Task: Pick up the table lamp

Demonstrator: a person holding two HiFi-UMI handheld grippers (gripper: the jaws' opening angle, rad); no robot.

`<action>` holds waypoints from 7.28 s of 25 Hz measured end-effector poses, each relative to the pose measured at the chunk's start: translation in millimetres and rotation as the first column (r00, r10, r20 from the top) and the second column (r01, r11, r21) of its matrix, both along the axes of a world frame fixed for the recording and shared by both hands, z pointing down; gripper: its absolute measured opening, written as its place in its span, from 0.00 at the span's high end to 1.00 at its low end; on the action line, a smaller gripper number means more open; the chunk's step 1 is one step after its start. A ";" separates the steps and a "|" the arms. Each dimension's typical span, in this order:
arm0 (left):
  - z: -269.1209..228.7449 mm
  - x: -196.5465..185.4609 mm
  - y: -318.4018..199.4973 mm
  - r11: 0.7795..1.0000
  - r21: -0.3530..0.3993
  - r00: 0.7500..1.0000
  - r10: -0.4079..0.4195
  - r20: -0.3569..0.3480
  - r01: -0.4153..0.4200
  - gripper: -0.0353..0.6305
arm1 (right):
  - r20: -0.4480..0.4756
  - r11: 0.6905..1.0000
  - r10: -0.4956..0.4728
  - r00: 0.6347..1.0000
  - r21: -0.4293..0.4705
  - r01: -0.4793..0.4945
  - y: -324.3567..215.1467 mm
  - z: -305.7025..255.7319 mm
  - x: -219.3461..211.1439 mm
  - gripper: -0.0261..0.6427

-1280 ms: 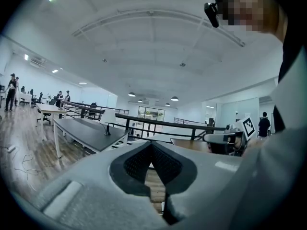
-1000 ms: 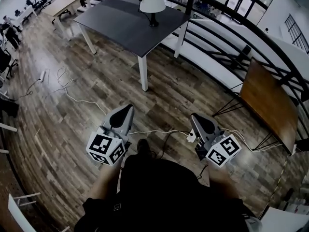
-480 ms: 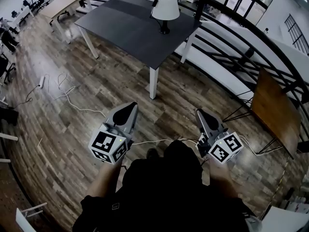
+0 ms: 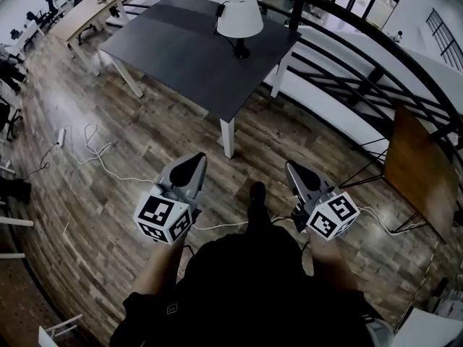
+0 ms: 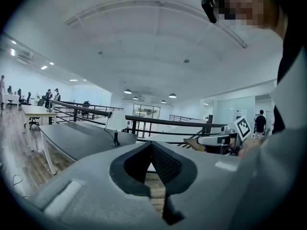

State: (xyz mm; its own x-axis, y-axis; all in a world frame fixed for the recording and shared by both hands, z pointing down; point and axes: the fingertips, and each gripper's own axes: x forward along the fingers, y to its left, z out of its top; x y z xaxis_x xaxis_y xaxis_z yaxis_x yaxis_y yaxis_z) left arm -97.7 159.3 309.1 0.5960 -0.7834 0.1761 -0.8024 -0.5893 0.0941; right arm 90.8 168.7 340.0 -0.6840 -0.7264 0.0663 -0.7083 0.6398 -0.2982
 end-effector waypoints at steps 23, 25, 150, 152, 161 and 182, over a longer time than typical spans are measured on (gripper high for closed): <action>6.2 33.5 -295.6 0.986 -0.068 0.988 -0.151 0.033 0.153 0.94 | -0.111 0.983 -0.180 0.977 -0.037 0.177 -312.1 8.7 6.8 0.94; 7.4 34.6 -308.6 0.987 -0.070 0.989 -0.143 0.026 0.144 0.94 | -0.112 0.982 -0.189 0.975 -0.039 0.186 -325.0 9.7 0.9 0.94; 80.3 -5.7 -569.3 0.990 0.005 0.988 -0.143 0.058 0.143 0.94 | -0.383 0.990 0.141 0.913 0.078 -0.120 -664.0 73.8 -99.7 0.84; 65.9 -2.8 -557.2 0.990 0.008 0.987 -0.144 0.065 0.144 0.94 | -0.384 0.992 0.121 0.915 0.063 -0.105 -650.6 62.3 -97.8 0.84; 10.4 18.0 -505.0 0.985 0.023 0.982 -0.170 0.086 0.169 0.94 | -0.364 0.999 0.053 0.930 0.016 -0.051 -579.8 23.0 -84.6 0.84; -24.5 19.8 -412.9 0.979 -0.021 0.973 -0.201 0.117 0.205 0.94 | -0.273 1.000 0.027 0.962 0.002 -0.027 -480.7 -38.2 -69.6 0.84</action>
State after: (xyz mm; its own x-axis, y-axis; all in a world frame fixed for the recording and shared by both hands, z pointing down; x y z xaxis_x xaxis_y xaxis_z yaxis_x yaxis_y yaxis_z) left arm -77.9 -253.6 284.7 0.3999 -0.8785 0.2613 -0.9114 -0.4114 0.0117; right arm 21.1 -312.0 301.8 -0.6200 -0.7441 0.2487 -0.7799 0.6190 -0.0926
